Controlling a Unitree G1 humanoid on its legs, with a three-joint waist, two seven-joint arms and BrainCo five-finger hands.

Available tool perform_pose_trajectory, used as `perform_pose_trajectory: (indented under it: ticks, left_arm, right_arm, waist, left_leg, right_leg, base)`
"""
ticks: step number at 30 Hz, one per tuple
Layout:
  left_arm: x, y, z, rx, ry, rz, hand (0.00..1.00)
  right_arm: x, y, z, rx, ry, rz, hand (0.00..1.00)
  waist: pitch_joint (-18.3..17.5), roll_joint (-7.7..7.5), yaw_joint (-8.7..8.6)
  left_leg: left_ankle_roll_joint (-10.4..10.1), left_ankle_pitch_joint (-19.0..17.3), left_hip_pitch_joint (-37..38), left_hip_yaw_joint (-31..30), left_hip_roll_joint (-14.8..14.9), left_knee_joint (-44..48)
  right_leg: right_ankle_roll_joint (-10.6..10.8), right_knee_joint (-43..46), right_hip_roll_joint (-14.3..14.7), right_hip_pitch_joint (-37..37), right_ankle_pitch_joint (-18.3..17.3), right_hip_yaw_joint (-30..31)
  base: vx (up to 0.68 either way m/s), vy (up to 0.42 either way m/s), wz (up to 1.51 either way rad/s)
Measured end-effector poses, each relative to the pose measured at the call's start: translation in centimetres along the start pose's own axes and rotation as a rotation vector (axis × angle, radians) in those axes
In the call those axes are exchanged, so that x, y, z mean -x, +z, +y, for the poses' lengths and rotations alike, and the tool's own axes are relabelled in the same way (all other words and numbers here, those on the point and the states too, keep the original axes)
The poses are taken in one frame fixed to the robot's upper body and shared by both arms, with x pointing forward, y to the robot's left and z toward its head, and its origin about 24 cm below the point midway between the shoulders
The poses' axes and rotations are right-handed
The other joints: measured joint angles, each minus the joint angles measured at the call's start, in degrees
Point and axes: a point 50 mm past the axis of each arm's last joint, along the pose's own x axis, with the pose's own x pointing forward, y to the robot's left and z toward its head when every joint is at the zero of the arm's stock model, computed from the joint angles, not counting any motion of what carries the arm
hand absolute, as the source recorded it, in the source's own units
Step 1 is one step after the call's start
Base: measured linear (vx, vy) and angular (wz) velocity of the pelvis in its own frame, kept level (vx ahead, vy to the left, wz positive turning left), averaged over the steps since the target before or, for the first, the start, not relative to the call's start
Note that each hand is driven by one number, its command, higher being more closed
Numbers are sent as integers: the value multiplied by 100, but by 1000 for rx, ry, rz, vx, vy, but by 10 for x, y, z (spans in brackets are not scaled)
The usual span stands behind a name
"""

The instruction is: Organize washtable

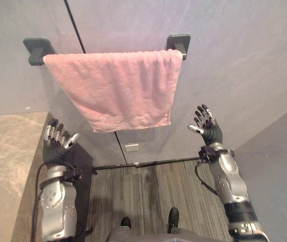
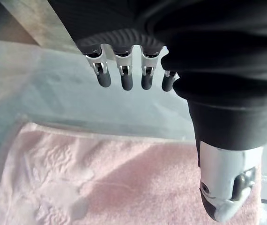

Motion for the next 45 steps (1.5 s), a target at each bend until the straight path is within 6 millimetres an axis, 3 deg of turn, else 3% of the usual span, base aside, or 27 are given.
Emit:
perform_pose_trajectory:
  ticks: [4,7,14,18,25,30,34,37,43,45]
  left_arm:
    - [18,-1,-17,48,-154,37,0]
    - [20,-2,-30,124,-233,49,0]
    - [12,-3,-62,276,-394,63,0]
    - [-8,-4,-84,292,-462,49,0]
    - [-49,-14,-109,321,-441,78,0]
    - [-77,-2,-125,365,-419,62,0]
    - [-88,2,-123,346,-385,51,0]
    - [-99,3,-105,306,-313,42,0]
    - [-109,8,-50,201,-119,-5,0]
    - [-100,1,-20,153,-32,18,0]
  right_arm:
    - [14,-12,31,0,236,60,0]
    - [16,-18,47,-2,358,92,0]
    - [-11,4,94,-52,591,19,0]
    - [-31,7,127,-87,654,11,0]
    - [-57,12,151,-82,619,19,0]
    - [-71,19,168,-94,585,11,0]
    - [-74,14,162,-81,546,32,0]
    - [-81,9,148,-74,473,67,0]
    - [-87,20,88,-111,253,12,0]
    - [-74,18,50,-124,134,-3,0]
  waist:
    - [-84,-23,-24]
    - [-219,-56,2]
    - [-290,-111,19]
    - [-292,-108,16]
    - [-293,-110,6]
    - [-291,-110,-143]
    - [-288,-106,-155]
    - [-271,-101,-151]
    - [-236,-102,-144]
    - [-232,-105,-145]
  left_leg:
    - [14,-11,68,-4,-1,-58]
    - [15,-12,66,-30,-6,-76]
    - [16,-10,120,-60,-13,-53]
    - [13,-4,160,-5,-11,-58]
    - [2,22,153,15,-2,-27]
    - [1,20,35,58,2,62]
    - [-2,16,5,62,12,111]
    - [-4,17,-72,61,19,150]
    - [-10,19,-70,62,35,141]
    - [-15,12,-57,80,47,133]
  right_leg:
    - [23,0,-14,50,-41,-51]
    - [37,0,-21,57,-56,-90]
    - [37,0,-15,140,-55,-107]
    - [30,1,0,160,-49,-91]
    - [-13,0,31,139,-13,6]
    - [-46,0,32,34,53,59]
    - [-61,0,33,26,71,69]
    - [-74,-1,47,-39,104,80]
    - [-77,-1,67,-39,105,86]
    - [-74,-1,66,-40,102,89]
  base:
    - [11,2,1]
    - [18,4,7]
    - [-2,0,0]
    - [-8,-2,-2]
    - [-2,-2,-3]
    - [-31,-2,-6]
    - [-35,-5,-2]
    - [-46,-12,-2]
    - [-5,-3,0]
    - [40,2,-4]
